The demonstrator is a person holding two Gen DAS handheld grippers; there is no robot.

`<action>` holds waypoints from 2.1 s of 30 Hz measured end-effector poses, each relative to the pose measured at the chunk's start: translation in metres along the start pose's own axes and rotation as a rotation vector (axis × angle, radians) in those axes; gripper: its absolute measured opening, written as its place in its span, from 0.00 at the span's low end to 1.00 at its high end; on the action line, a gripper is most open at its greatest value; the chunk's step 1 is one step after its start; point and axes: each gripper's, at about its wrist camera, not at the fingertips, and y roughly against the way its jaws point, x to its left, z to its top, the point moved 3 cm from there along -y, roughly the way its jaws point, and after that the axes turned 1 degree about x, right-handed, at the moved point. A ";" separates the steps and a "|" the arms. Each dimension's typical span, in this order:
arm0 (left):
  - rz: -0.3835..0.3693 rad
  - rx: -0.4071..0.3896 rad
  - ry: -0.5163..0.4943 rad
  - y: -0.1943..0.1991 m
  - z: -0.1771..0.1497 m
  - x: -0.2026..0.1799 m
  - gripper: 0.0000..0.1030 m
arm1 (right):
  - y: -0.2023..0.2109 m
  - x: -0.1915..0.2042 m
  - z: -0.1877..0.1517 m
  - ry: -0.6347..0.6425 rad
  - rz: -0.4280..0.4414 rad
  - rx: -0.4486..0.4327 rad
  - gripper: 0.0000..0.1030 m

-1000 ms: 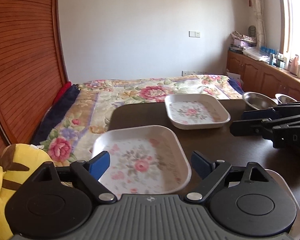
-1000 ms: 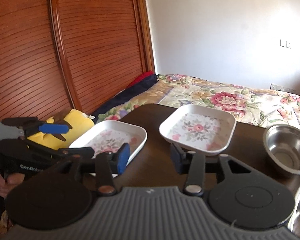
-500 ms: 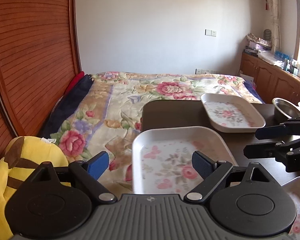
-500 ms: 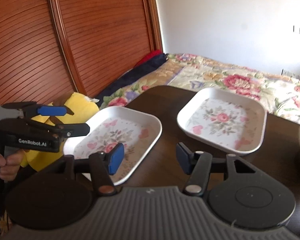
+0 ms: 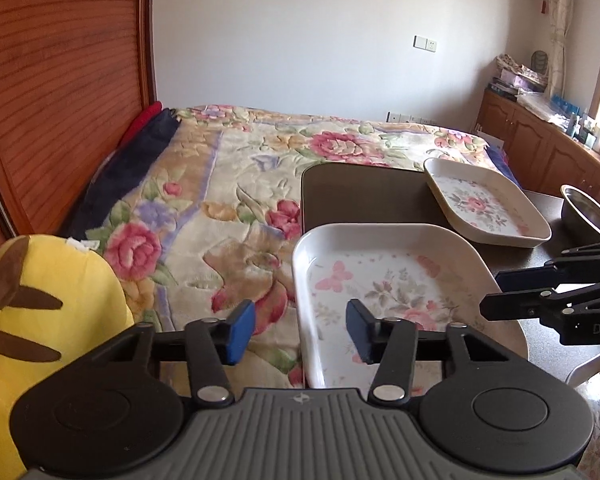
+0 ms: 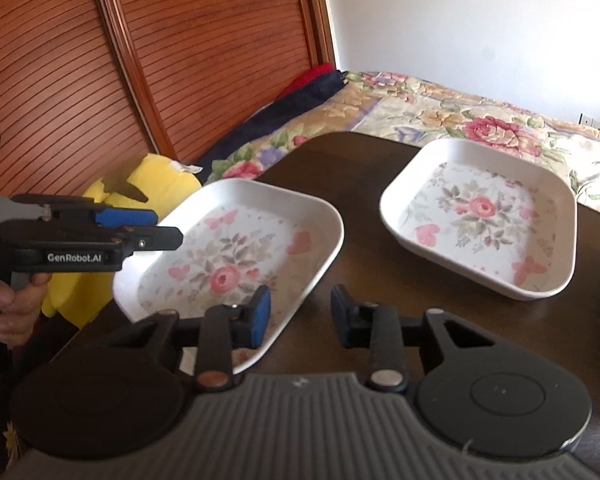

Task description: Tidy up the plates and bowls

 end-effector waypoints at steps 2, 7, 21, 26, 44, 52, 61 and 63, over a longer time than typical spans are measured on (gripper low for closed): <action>-0.007 0.007 0.005 -0.002 -0.001 0.001 0.39 | -0.002 0.001 0.000 0.001 0.003 0.010 0.29; -0.026 0.016 0.015 -0.004 -0.004 0.001 0.27 | -0.004 0.001 0.000 -0.001 0.007 0.019 0.24; -0.034 0.019 0.077 -0.004 -0.002 -0.005 0.23 | -0.004 -0.005 0.000 -0.081 0.043 0.025 0.17; -0.036 0.003 0.078 0.003 -0.002 -0.009 0.23 | 0.002 -0.008 -0.004 -0.088 0.040 0.007 0.15; -0.013 -0.034 0.073 0.028 -0.005 -0.036 0.11 | 0.036 -0.027 -0.006 -0.126 0.052 -0.083 0.10; -0.017 -0.061 0.046 0.050 -0.004 -0.059 0.11 | 0.071 -0.032 -0.011 -0.124 0.047 -0.147 0.10; -0.048 -0.080 0.021 0.067 -0.009 -0.092 0.11 | 0.102 -0.046 -0.028 -0.145 0.024 -0.190 0.10; -0.057 -0.080 0.017 0.069 -0.012 -0.099 0.11 | 0.109 -0.049 -0.032 -0.150 0.019 -0.198 0.10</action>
